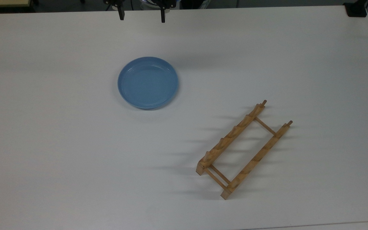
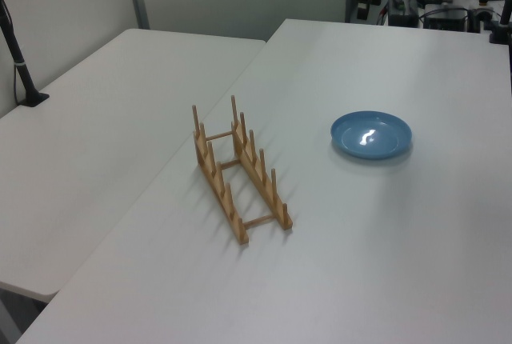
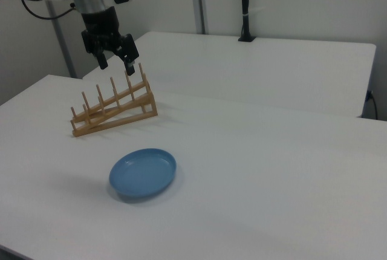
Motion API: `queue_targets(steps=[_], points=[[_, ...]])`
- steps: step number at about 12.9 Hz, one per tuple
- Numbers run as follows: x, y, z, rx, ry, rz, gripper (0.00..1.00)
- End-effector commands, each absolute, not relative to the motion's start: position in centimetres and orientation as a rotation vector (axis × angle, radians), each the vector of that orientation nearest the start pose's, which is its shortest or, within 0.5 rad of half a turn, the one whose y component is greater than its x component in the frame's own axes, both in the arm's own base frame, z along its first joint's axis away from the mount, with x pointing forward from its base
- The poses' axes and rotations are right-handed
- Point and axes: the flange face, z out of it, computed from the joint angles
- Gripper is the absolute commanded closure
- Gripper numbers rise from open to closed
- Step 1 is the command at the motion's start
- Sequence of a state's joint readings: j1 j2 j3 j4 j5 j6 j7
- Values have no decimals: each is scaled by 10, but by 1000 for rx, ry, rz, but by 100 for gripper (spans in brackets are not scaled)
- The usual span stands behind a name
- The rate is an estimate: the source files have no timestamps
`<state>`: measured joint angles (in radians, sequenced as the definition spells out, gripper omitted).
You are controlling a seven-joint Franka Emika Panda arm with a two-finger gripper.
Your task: Place plate in plate rack
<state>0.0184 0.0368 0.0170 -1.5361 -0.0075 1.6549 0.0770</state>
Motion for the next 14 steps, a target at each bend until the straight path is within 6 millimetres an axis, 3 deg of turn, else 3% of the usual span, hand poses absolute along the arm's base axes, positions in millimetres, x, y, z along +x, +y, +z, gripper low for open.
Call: queue_targets(steps=[1,2,3,5,7,10,14], points=[[558,25,617,-3133,-201,11,0],[553,24,611,-3111,-435,84,0],[552,18,600,-3092,-526,128,0],[551,2,578,-3105,-521,194,0],[548,-17,541,-3133,-495,294,0],[550,-38,471,-3143,-474,254,0],[568,-76,418,-3152,-363,231,3]])
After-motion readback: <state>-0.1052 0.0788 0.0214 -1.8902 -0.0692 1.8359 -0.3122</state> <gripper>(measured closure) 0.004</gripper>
